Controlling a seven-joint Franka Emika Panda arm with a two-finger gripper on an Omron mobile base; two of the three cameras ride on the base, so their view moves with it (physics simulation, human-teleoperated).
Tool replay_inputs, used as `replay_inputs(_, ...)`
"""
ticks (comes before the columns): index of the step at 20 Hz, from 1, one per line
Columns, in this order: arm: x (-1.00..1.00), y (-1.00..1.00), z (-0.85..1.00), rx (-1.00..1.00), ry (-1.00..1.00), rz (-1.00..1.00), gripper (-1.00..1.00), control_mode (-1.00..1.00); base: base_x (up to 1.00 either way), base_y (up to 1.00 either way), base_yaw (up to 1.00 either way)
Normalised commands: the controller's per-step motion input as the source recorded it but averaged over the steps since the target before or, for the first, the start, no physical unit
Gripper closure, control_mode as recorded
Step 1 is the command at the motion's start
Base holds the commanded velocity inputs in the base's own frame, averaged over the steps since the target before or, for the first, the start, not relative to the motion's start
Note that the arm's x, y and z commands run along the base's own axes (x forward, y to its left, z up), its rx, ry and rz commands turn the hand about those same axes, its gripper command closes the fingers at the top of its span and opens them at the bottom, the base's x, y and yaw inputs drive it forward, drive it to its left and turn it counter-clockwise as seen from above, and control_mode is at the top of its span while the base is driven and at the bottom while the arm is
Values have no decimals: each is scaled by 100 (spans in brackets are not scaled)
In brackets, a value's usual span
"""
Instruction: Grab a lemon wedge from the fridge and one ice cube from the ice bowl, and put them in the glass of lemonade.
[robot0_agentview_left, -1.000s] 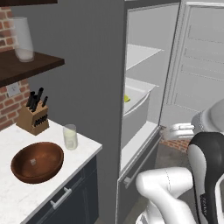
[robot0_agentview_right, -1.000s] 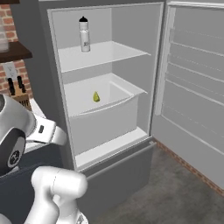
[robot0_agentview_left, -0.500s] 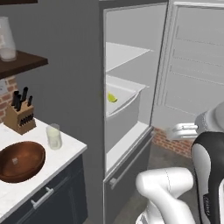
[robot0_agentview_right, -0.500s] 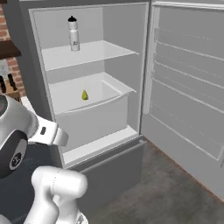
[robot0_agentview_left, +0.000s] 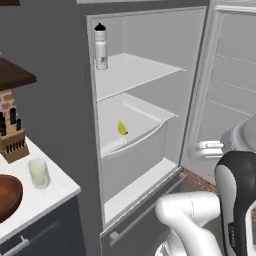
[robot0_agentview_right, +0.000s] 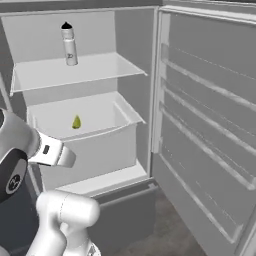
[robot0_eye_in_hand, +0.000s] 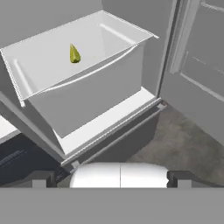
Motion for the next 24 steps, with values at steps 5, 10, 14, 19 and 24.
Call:
replay_inputs(5, 0, 0, 0, 0, 0, 0, -100, 100, 70, -57, 45)
replay_inputs(10, 0, 0, 0, 0, 0, 0, -100, 100, 52, -25, 49)
replay_inputs(14, 0, 0, 0, 0, 0, 0, -100, 100, 20, -11, 42)
replay_inputs(19, 0, 0, 0, 0, 0, 0, -100, 100, 10, -10, 26)
replay_inputs(24, 0, 0, 0, 0, 0, 0, -100, 100, 45, -4, 9)
